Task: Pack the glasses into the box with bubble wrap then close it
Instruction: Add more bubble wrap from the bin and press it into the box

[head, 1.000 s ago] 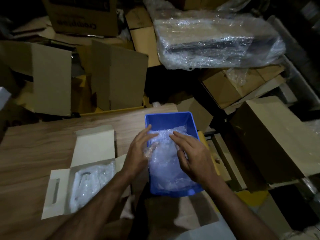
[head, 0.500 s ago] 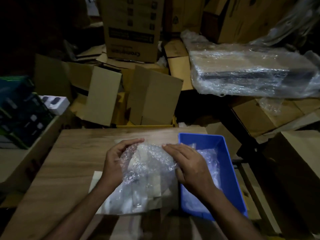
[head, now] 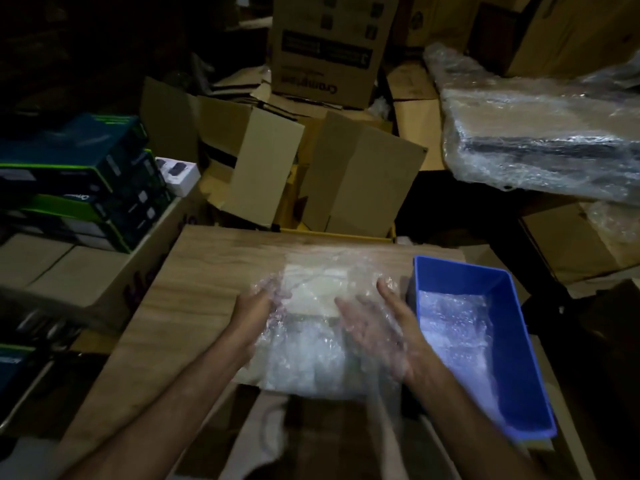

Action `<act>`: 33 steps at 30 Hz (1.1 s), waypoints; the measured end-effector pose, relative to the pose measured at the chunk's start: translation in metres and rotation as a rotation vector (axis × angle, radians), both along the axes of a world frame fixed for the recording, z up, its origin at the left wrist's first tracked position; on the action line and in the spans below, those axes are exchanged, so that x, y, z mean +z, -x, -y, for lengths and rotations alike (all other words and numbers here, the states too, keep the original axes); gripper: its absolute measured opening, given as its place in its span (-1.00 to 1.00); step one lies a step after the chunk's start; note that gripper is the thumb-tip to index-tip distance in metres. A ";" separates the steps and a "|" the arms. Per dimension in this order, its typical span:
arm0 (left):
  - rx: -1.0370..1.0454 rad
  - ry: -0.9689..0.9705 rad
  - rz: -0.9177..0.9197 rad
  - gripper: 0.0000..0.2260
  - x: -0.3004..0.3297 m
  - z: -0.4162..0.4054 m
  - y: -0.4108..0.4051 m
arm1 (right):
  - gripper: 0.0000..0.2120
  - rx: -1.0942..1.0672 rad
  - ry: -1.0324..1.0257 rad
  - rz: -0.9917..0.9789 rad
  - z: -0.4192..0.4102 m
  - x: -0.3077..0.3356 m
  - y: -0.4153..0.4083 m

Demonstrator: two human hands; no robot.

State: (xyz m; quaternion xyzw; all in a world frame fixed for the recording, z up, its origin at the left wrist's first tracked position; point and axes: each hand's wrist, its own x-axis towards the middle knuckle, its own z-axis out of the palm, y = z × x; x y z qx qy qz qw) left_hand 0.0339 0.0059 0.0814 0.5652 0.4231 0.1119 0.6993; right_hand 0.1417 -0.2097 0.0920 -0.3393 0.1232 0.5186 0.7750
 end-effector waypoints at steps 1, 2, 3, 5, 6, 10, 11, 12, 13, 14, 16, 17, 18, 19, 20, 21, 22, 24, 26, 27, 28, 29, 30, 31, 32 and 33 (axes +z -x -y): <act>-0.030 0.100 -0.041 -0.79 -0.006 -0.006 0.003 | -0.42 0.046 0.027 -0.018 0.002 -0.010 0.013; -0.047 0.185 -0.078 -0.71 -0.015 -0.011 0.007 | -0.45 0.097 0.093 0.010 0.001 -0.020 0.023; -0.060 0.237 -0.124 -0.65 -0.025 -0.017 0.011 | -0.48 0.138 0.185 0.085 -0.003 -0.024 0.030; -0.043 0.251 -0.233 -0.66 -0.018 -0.013 0.018 | -0.52 0.115 0.328 0.212 -0.010 -0.027 0.033; -0.055 0.249 -0.249 -0.67 -0.019 -0.013 0.020 | -0.55 0.063 0.369 0.249 -0.012 -0.028 0.031; -0.089 0.181 -0.303 -0.62 -0.030 -0.025 0.033 | -0.24 -0.031 0.542 0.442 -0.007 -0.039 0.027; -0.100 0.126 -0.321 -0.63 -0.031 -0.027 0.036 | -0.17 -0.025 0.577 0.518 -0.004 -0.041 0.030; -0.117 0.058 -0.313 -0.69 -0.033 -0.028 0.039 | -0.17 -0.041 0.601 0.589 -0.001 -0.044 0.031; -0.134 -0.015 -0.290 -0.73 -0.033 -0.027 0.042 | -0.21 -0.051 0.628 0.668 0.003 -0.044 0.033; -0.136 -0.066 -0.243 -0.73 -0.034 -0.026 0.045 | -0.26 -0.048 0.655 0.748 0.007 -0.043 0.033; -0.116 -0.114 -0.123 -0.64 -0.033 -0.023 0.051 | -0.34 0.000 0.642 0.821 0.013 -0.041 0.035; -0.105 -0.131 -0.065 -0.59 -0.032 -0.024 0.054 | -0.37 0.052 0.610 0.826 0.016 -0.041 0.036; -0.109 -0.149 -0.024 -0.55 -0.032 -0.025 0.057 | -0.42 0.123 0.590 0.840 0.019 -0.042 0.036; -0.125 -0.171 0.002 -0.54 -0.030 -0.025 0.060 | -0.49 0.198 0.583 0.881 0.020 -0.044 0.037; -0.161 -0.182 0.027 -0.57 -0.031 -0.027 0.063 | -0.59 0.244 0.580 0.918 0.021 -0.048 0.036; -0.208 -0.182 0.053 -0.61 -0.030 -0.030 0.065 | -0.68 0.245 0.568 0.944 0.020 -0.050 0.036; -0.255 -0.170 0.069 -0.66 -0.027 -0.032 0.066 | -0.76 0.211 0.582 0.951 0.019 -0.051 0.034; -0.313 -0.125 0.091 -0.71 -0.020 -0.036 0.069 | -0.80 0.127 0.622 0.948 0.015 -0.052 0.030; -0.366 -0.103 0.087 -0.69 -0.008 -0.038 0.072 | -0.82 0.072 0.635 0.925 0.014 -0.048 0.026; -0.416 -0.125 0.079 -0.63 -0.003 -0.038 0.074 | -0.76 0.083 0.628 0.932 0.014 -0.046 0.024; -0.476 -0.164 0.063 -0.54 0.000 -0.038 0.075 | -0.58 0.120 0.636 0.953 0.016 -0.046 0.022; -0.528 -0.218 0.033 -0.45 0.001 -0.038 0.076 | -0.40 0.182 0.664 1.002 0.017 -0.043 0.020; -0.547 -0.280 -0.006 -0.39 0.000 -0.038 0.075 | -0.31 0.247 0.711 1.086 0.018 -0.040 0.018; -0.535 -0.342 -0.045 -0.37 -0.001 -0.037 0.073 | -0.30 0.299 0.766 1.187 0.018 -0.037 0.017; -0.514 -0.397 -0.075 -0.37 -0.002 -0.035 0.071 | -0.34 0.323 0.818 1.264 0.017 -0.036 0.017; -0.495 -0.448 -0.100 -0.40 -0.004 -0.035 0.069 | -0.40 0.325 0.844 1.306 0.016 -0.035 0.016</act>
